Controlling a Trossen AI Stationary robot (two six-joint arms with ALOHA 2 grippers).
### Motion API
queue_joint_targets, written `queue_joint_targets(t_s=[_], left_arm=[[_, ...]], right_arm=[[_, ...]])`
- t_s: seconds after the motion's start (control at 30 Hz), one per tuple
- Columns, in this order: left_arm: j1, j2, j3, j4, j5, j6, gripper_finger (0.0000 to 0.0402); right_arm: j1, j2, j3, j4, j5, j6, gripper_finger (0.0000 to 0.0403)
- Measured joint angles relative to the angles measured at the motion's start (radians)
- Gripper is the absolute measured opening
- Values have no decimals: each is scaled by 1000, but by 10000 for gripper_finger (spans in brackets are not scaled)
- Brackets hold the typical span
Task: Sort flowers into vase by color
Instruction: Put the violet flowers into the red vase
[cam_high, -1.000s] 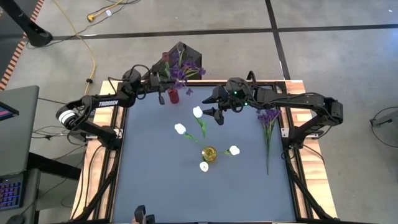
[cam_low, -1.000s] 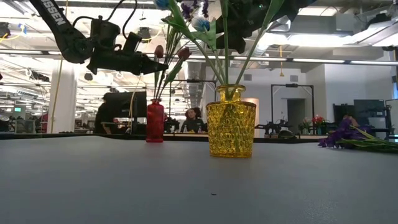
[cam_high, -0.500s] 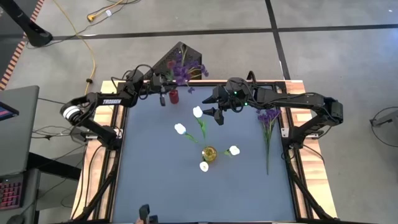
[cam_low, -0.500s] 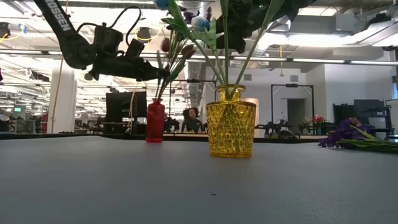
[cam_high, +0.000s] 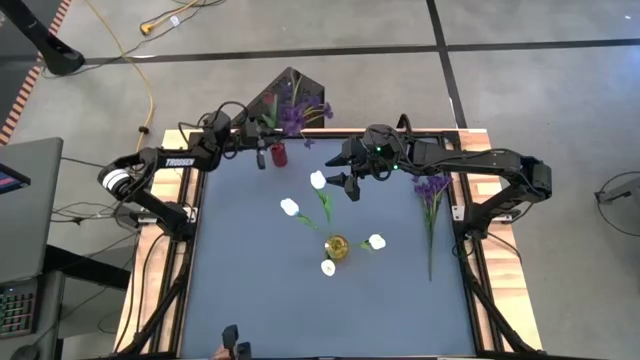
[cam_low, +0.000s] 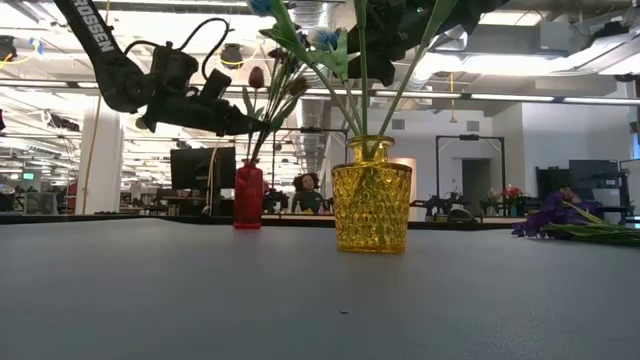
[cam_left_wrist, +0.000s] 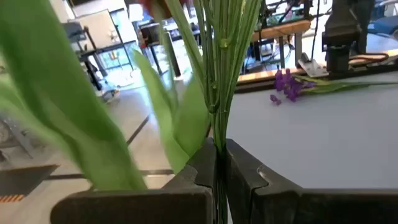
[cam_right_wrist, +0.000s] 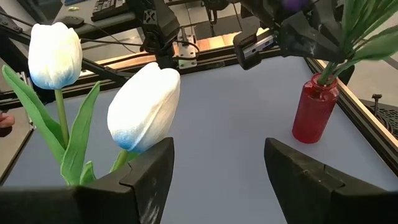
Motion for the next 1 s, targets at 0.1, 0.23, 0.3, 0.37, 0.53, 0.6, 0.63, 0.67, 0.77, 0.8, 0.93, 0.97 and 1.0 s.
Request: queue_joint_targets(t_s=[0.1, 0.23, 0.3, 0.37, 0.53, 0.6, 0.63, 0.67, 0.77, 0.8, 0.93, 0.97, 1.0], left_arm=[[11, 0, 0, -12, 19, 14, 0], [22, 0, 0, -18, 24, 23, 0], [26, 0, 0, -32, 24, 24, 0], [26, 5, 0, -42, 24, 32, 0], [26, 51, 0, -30, 23, 4, 0], [26, 61, 0, -27, 22, -6, 0], [26, 62, 0, -27, 21, -8, 1], [26, 62, 0, -27, 21, -8, 3], [26, 62, 0, -26, 20, -8, 7], [26, 62, 0, -26, 18, -5, 7], [26, 62, 0, -35, 14, 0, 6], [28, 62, 0, -44, 14, 8, 5], [31, 62, 0, -54, 16, 18, 3]], right_arm=[[0, 0, 0, 0, 0, 0, 276], [0, 0, 0, 0, 0, -1, 276], [0, 0, 0, 0, 0, -2, 276], [0, 0, 0, 0, 0, -2, 276], [0, 0, 0, 0, 0, -2, 276], [0, 0, 0, 0, 0, -2, 276], [0, 0, 0, 0, 0, -2, 276], [0, 0, 0, 0, 0, -2, 276], [0, 0, 0, 0, 0, -2, 276], [0, 0, 0, 0, 0, -2, 276], [0, 0, 0, 0, 0, -23, 276], [0, 0, 0, 0, 0, -25, 276], [0, 0, 0, 0, 0, -25, 276]])
